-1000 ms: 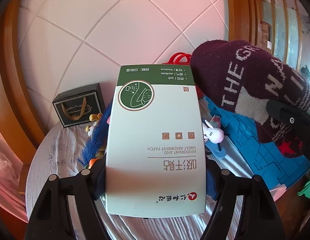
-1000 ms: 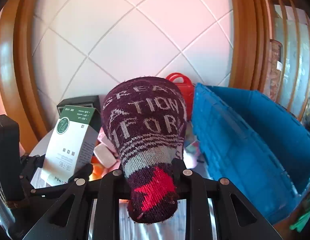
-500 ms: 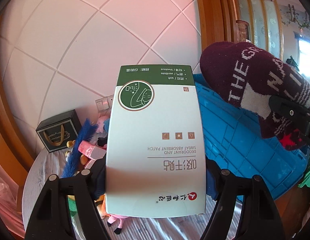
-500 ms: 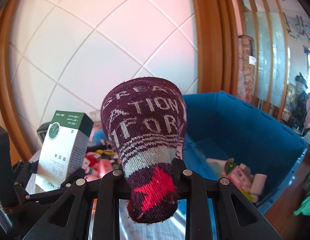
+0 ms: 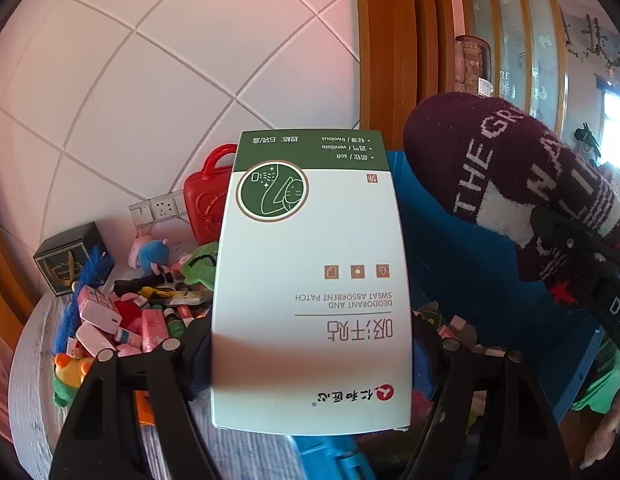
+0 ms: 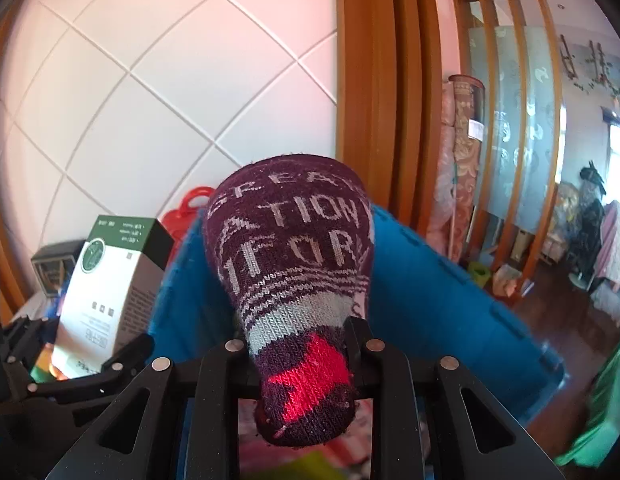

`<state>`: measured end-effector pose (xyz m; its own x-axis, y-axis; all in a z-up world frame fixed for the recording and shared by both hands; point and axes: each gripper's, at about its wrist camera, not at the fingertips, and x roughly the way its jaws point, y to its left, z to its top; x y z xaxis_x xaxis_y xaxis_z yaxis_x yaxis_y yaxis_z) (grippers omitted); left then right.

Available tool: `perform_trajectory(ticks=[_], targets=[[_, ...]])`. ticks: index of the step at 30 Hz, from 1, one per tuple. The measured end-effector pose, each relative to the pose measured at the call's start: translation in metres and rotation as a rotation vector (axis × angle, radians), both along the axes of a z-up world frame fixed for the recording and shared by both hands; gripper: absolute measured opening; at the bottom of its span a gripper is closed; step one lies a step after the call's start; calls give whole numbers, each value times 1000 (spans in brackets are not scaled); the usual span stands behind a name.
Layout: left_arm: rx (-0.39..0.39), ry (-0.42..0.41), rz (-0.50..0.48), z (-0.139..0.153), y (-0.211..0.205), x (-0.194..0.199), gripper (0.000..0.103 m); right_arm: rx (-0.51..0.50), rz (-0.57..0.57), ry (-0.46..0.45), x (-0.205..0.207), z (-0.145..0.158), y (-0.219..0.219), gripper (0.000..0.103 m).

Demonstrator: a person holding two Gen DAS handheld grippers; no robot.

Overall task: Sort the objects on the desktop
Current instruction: 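Lift and carry the patch box and knit hat over the blue bin, then open both tools to drop the patch box and hat into the bin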

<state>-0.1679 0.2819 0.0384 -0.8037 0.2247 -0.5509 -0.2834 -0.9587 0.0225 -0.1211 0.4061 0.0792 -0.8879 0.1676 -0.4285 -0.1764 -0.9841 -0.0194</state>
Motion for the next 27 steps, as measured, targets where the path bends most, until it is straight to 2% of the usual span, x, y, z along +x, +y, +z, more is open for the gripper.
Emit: perform_trajectory(ticks=[1,3,4,6,7,9,16,23,24,26,27], targets=[[-9,-8,0,1,10,2,75,8,1,-8,-1,-1,11,24],[-118,43,59,7,27,6,75,9,0,-23,-5,-4,38,24],[-117,28,94,12,27,7,75,8,-2,-33,-6,-7,49,24],[9,-63,37,20,22,7,75,-8,0,-51,-6,-13,64,24],[5,-64,37,22,25,9,75,-25,6,-63,-7,-15,76,24],[-66,-16,71,25,40,16,75,-36,11,-69,-9,-17,88,24],[-75,-79,35,13,71,13,75,-28,10,-89,-5,-25,113,24],[-71,-81,13,10,98,17,76,17,-4,-97,-3,-28,125,28],[-70,-80,9,9,99,17,78,18,-7,-94,-2,-28,126,35],[-73,-80,13,8,101,17,84,36,-16,-80,0,-27,128,67],[-74,-80,23,8,100,16,88,49,-24,-71,0,-25,127,92]])
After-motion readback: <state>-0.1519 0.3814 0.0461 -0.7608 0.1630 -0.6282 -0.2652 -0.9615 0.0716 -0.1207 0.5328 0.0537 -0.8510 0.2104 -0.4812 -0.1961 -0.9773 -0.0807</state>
